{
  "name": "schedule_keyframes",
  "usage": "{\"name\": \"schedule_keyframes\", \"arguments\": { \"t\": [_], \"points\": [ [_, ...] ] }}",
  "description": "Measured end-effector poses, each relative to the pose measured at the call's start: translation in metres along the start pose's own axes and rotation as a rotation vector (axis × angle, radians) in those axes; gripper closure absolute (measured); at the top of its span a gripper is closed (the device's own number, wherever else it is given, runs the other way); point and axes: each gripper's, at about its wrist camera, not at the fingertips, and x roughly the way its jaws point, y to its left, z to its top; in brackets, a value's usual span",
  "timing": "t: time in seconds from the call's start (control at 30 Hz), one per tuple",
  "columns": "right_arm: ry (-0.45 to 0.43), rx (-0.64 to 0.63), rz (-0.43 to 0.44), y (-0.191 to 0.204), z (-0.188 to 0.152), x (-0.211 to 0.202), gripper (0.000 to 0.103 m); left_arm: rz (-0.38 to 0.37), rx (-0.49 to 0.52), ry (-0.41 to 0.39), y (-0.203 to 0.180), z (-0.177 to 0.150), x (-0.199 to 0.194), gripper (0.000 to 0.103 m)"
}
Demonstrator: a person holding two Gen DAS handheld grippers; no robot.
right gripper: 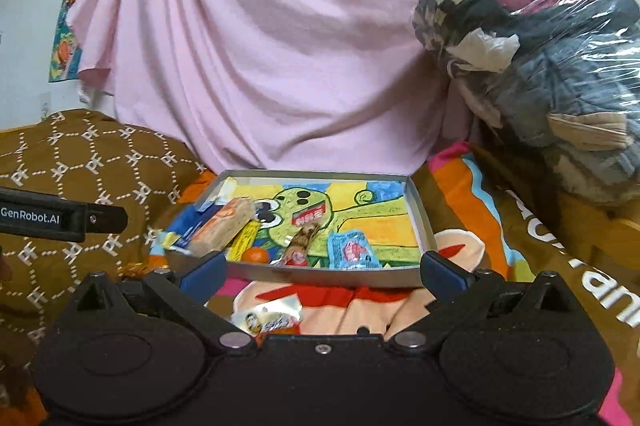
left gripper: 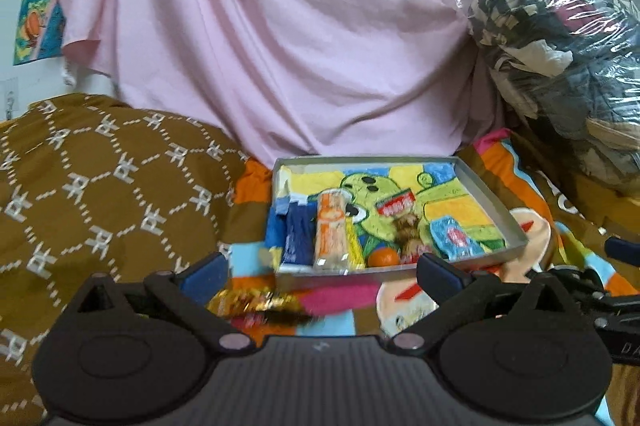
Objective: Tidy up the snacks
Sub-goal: 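Lift both tools out of the tray and back over the remaining snacks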
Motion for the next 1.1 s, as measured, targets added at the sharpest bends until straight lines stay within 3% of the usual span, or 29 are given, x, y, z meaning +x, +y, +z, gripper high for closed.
{"name": "schedule_keyframes", "arguments": {
  "t": [0.33,0.47,0.77,1.1],
  "points": [
    [0.013,-0.024,-0.001,0.029,-0.025,-0.051,0.001,0.066,-0.022,0.015,0.026,-0.034,-0.068,0.000],
    [0.068,-0.040,0.034,0.043,-0.032,-0.057,0.001,0.081,-0.051,0.030,0.035,-0.047,-0.086,0.000],
    [0.165,0.001,0.033,0.054,-0.042,-0.061,0.001,0.087,-0.066,0.120,0.048,-0.075,-0.088,0.000],
    [0.205,-0.005,0.023,0.049,-0.048,-0.052,0.001,0.127,-0.077,0.128,0.054,-0.086,-0.081,0.000]
  ]
}}
